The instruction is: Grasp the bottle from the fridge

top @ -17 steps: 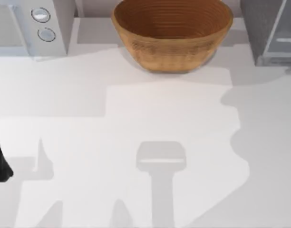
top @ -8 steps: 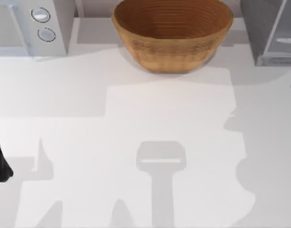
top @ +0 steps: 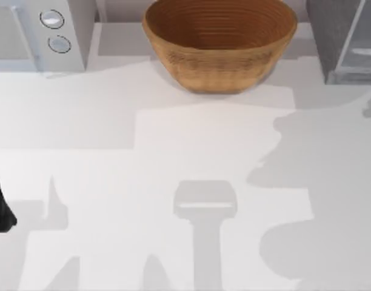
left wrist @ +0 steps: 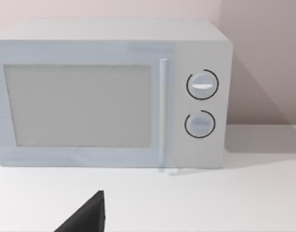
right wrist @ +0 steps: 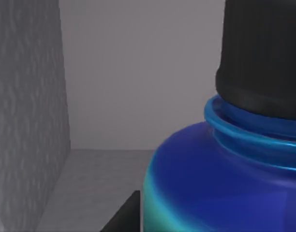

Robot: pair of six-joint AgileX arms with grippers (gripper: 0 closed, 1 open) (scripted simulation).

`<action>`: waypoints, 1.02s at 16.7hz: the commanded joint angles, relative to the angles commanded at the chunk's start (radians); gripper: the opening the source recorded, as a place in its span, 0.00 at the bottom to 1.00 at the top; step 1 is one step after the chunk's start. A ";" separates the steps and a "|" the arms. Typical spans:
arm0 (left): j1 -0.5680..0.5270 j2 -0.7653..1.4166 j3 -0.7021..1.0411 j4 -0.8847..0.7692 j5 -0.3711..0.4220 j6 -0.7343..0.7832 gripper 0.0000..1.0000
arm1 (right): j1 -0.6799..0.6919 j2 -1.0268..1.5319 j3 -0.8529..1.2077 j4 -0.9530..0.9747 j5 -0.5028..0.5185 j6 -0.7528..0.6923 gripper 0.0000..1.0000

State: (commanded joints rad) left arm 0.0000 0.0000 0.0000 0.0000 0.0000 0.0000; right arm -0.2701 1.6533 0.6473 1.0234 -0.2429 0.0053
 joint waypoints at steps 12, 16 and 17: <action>0.000 0.000 0.000 0.000 0.000 0.000 1.00 | 0.185 -1.265 -0.482 -0.746 0.170 0.001 0.00; 0.000 0.000 0.000 0.000 0.000 0.000 1.00 | 0.242 -1.541 -0.601 -0.941 0.219 -0.001 0.00; 0.000 0.000 0.000 0.000 0.000 0.000 1.00 | 0.252 -1.584 -0.619 -0.973 0.228 -0.003 0.00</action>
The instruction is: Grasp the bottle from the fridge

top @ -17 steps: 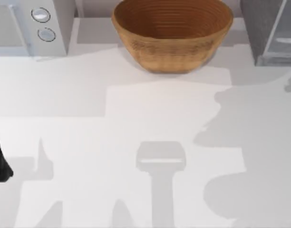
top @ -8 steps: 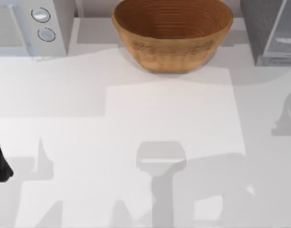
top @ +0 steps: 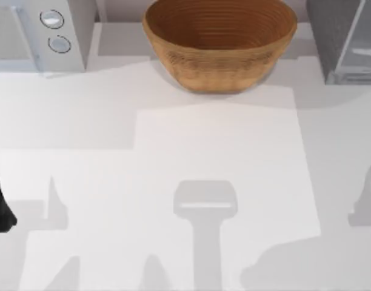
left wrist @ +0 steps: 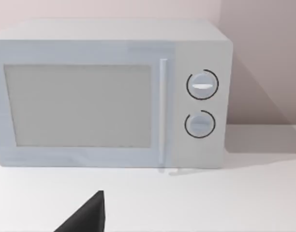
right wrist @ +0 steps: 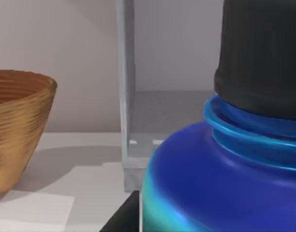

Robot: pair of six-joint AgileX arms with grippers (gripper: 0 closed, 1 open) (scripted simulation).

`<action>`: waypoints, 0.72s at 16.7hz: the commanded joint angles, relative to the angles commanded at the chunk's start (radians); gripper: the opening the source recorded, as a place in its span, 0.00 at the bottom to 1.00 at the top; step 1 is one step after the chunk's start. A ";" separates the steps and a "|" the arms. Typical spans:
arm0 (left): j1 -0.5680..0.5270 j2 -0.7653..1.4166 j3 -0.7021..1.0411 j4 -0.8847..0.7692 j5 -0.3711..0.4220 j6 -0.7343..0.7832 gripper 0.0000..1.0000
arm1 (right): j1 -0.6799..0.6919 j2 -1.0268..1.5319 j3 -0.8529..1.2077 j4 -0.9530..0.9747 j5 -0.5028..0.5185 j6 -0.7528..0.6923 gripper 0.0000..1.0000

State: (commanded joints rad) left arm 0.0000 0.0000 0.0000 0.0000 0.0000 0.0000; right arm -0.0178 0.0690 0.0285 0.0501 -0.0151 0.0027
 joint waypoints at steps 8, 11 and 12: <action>0.000 0.000 0.000 0.000 0.000 0.000 1.00 | 0.015 -0.065 -0.027 -0.049 0.013 -0.001 0.00; 0.000 0.000 0.000 0.000 0.000 0.000 1.00 | 0.040 -0.034 -0.022 -0.017 0.038 -0.002 0.00; 0.000 0.000 0.000 0.000 0.000 0.000 1.00 | 0.064 -0.002 -0.017 0.015 0.063 -0.003 0.00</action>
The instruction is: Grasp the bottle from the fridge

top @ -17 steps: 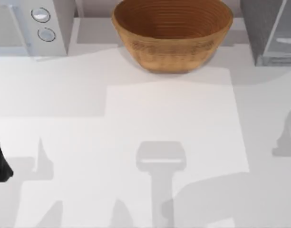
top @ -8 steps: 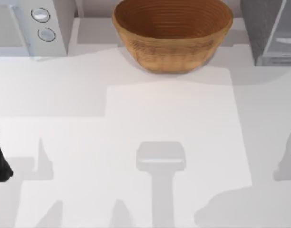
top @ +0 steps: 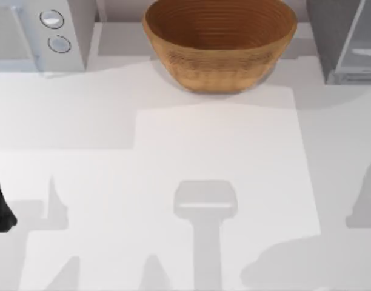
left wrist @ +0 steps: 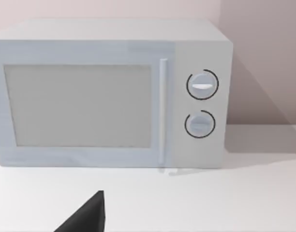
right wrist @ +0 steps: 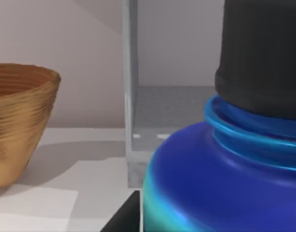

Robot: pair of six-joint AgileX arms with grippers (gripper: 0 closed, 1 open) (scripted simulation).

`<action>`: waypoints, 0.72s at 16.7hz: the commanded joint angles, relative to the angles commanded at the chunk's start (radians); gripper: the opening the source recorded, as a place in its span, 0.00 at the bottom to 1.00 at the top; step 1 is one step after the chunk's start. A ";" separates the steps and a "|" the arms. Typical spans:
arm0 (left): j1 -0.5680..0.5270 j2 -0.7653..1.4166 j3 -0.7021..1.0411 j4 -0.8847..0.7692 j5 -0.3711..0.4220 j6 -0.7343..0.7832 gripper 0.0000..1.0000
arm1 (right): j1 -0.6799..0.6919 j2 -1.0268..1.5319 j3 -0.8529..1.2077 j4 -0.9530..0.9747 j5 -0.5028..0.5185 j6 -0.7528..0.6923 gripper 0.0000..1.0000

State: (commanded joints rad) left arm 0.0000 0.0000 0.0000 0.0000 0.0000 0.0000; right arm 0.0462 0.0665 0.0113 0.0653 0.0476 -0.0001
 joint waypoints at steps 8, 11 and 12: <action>0.000 0.000 0.000 0.000 0.000 0.000 1.00 | 0.367 0.592 0.035 0.563 0.378 0.003 0.00; 0.000 0.000 0.000 0.000 0.000 0.000 1.00 | 0.538 0.903 0.040 0.823 0.552 0.011 0.00; 0.000 0.000 0.000 0.000 0.000 0.000 1.00 | 0.594 1.006 0.042 0.909 0.609 0.014 0.00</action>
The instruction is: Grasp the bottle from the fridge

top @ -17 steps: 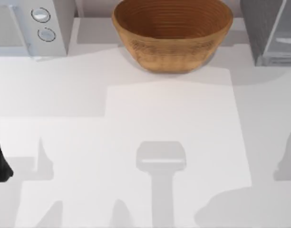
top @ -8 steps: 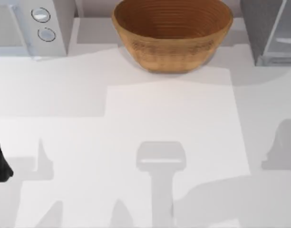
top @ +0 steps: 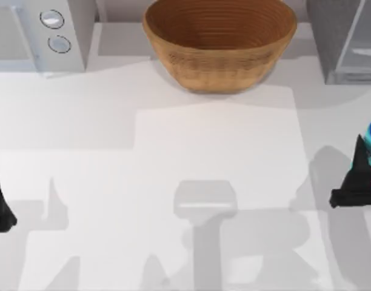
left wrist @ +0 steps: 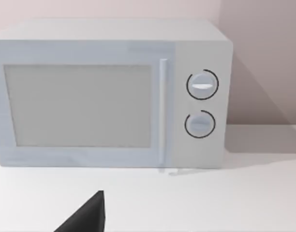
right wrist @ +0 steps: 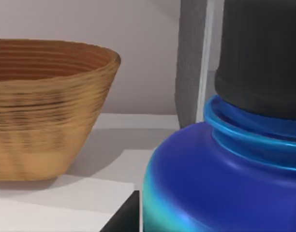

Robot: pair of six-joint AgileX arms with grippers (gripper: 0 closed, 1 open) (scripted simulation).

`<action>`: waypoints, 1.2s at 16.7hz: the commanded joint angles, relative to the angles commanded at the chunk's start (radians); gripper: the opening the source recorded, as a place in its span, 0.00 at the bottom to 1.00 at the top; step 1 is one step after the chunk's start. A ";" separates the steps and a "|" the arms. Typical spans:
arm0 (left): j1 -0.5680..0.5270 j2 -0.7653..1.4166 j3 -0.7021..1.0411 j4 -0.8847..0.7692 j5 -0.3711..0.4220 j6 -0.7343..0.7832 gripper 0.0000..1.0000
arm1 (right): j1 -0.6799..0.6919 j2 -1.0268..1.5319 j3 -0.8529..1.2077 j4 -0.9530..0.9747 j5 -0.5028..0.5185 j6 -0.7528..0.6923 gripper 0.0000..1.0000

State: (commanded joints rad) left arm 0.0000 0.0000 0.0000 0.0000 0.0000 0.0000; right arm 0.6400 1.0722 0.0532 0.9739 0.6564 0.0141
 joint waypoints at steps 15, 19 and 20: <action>0.000 0.000 0.000 0.000 0.000 0.000 1.00 | 0.411 0.666 0.053 0.637 0.414 0.012 0.00; 0.000 0.000 0.000 0.000 0.000 0.000 1.00 | 0.381 0.703 0.062 0.656 0.388 0.008 0.00; 0.000 0.000 0.000 0.000 0.000 0.000 1.00 | 0.361 0.735 0.073 0.674 0.369 0.005 0.00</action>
State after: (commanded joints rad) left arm 0.0000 0.0000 0.0000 0.0000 0.0000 0.0000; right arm 1.0014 1.8074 0.1260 1.6478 1.0256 0.0187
